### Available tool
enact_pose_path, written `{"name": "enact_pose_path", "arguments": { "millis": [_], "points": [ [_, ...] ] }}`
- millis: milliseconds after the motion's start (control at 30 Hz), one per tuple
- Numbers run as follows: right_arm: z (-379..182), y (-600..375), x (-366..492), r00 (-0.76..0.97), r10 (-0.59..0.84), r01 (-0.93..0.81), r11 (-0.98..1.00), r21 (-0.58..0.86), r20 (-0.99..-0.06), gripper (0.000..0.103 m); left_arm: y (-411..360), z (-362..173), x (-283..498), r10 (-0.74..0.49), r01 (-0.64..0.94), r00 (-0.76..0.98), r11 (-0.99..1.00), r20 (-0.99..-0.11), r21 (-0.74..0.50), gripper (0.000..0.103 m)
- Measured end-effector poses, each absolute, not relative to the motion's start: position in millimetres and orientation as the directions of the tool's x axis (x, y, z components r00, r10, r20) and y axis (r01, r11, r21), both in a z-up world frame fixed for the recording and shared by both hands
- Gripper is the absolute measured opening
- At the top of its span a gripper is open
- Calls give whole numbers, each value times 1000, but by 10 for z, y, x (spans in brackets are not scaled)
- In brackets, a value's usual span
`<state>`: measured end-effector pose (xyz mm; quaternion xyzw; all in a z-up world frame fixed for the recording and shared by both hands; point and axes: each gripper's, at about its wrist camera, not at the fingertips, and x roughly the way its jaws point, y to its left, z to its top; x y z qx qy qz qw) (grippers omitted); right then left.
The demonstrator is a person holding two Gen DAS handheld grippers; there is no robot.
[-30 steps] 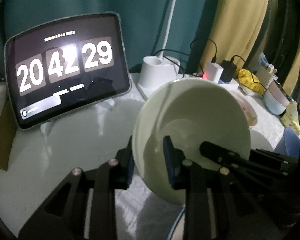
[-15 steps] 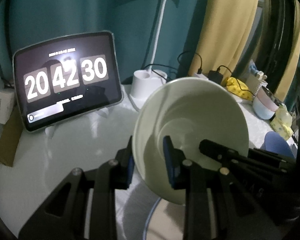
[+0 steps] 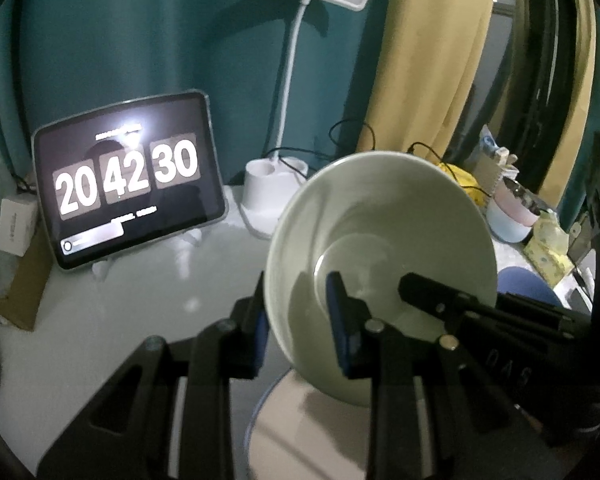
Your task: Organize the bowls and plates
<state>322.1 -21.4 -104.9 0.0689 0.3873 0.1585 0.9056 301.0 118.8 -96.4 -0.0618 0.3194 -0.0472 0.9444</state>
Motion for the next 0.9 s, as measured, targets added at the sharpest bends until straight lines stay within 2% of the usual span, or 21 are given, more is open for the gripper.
{"name": "enact_pose_path", "arguments": {
  "millis": [900],
  "points": [
    [-816,-863,2957,687,353,-209,933,292,-635,19,528,-748,2806,-148,103,800,989,-581,-110,27]
  ]
}}
